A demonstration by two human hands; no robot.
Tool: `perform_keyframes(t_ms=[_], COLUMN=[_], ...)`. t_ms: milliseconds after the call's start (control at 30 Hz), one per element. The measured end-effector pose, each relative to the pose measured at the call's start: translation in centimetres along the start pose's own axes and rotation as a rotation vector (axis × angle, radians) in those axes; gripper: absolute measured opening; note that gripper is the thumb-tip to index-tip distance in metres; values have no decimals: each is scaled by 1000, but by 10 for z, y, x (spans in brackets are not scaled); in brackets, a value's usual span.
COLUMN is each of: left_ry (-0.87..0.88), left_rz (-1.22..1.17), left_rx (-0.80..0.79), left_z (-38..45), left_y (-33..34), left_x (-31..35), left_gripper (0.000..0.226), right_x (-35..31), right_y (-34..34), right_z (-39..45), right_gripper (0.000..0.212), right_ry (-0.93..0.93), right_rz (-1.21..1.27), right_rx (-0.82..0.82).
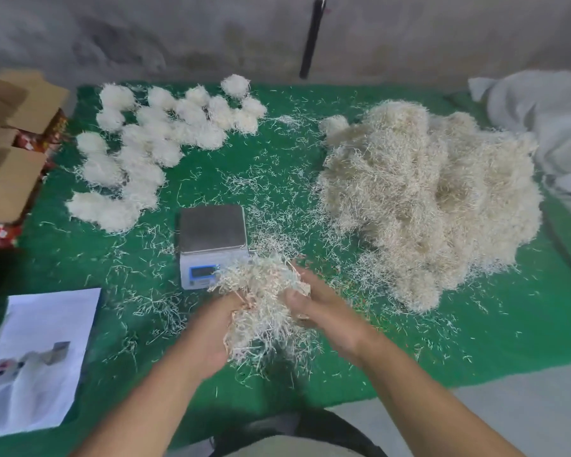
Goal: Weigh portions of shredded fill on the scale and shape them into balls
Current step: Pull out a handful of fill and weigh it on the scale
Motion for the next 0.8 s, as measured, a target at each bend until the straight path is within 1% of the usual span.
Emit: perform_keyframes(t_ms=[33,100,133,167,200,233,267,333,367,533,567,633,667,700,733,800], left_ry=[14,1,-7,-20,-14,-2,7,15,14,83,104,166,173,190,207,212], left_rz=[12,39,27,2,-6,-2,3,-34,-61,-46,-44,-73,-90,-88,-68,-18], left_rx=[-16,-47,-67,-71,-58,-43,-39,-20,-16,75,83,95,115,134,164,212], left_z=[-1,2,1,-1,2,3,1,-3,-5,-12,-16,-19,-23,-26,-24,-22], left_y=[1,0,-3,-5,-10,-14,-18,-19,-18,-9,-6,2,5,8,10,20], left_x=[2,1,3,6,5,7,9,18,24,41,46,52,55,56,56,55], left_gripper=[13,17,17,15,11,9,15,45,52,68,64,47,47,54,53,25], right_x=[1,-1,-1,-2,-2,-3,-5,-9,-13,-23,-24,-26,-24,-22,-19,-14], right_y=[8,24,28,30,29,28,26,19,15,-7,-13,-27,-36,-45,-56,-76], right_z=[-2,-4,-2,-1,0,1,0,-1,0,8,10,15,20,25,30,39], right_gripper=[91,119,135,146,150,148,143,134,132,123,119,113,111,108,106,104], right_ry=[27,43,48,51,48,41,37,35,30,15,13,1,-5,-7,-7,-3], right_rz=[4,13,8,0,-10,-25,-47,-94,-97,-70,-61,-30,-16,-8,-5,13], right_rx=[5,89,146,201,241,267,288,329,345,350,354,365,373,385,394,414])
Point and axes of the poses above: each hand's wrist, its own z-axis towards the middle knuckle, its own y-axis out of the palm, x = y × z, the point moved 4 cm from there along z, towards the middle knuckle, and after that the axes turned 14 degrees about x, right-handed, at the moved point
